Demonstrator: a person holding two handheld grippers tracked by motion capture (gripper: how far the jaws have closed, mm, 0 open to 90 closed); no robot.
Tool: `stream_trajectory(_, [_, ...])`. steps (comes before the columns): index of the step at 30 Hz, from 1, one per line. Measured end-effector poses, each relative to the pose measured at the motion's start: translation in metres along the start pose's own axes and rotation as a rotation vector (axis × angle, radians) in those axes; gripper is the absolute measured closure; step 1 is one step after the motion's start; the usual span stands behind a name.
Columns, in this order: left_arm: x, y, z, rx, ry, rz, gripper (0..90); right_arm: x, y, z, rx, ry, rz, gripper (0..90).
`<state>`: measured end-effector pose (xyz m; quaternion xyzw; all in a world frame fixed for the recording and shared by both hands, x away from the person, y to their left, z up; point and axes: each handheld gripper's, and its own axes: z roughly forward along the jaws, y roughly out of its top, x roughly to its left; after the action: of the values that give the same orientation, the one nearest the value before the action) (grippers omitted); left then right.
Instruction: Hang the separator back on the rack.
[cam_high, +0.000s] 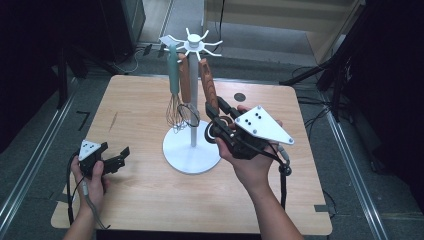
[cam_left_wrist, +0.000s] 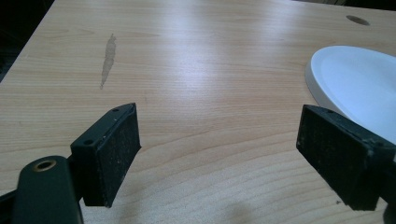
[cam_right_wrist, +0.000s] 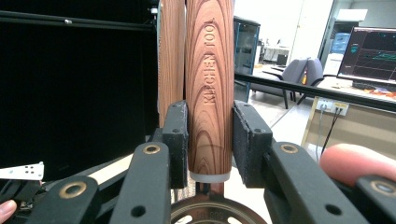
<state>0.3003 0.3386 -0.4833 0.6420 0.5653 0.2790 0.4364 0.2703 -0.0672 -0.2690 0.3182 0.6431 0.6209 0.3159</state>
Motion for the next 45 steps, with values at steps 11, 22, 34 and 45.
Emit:
stream_trajectory(11, [0.000, 0.000, 0.000, 0.001, -0.001, 0.000, 13.9, 0.000, -0.001, 0.006, 0.007, -0.003, 0.001, 70.7])
stream_trajectory(22, [0.000, 0.000, 0.000, 0.001, -0.002, 0.002, 13.9, -0.003, -0.003, 0.004, 0.000, 0.036, 0.028, 57.5])
stream_trajectory(34, [0.000, 0.000, 0.000, 0.003, -0.002, 0.001, 13.9, -0.018, -0.024, -0.003, 0.026, -0.013, 0.062, 53.0])
stream_trajectory(45, [0.000, 0.000, 0.000, 0.003, -0.003, 0.001, 13.9, -0.028, -0.048, -0.007, 0.073, -0.058, 0.079, 33.3])
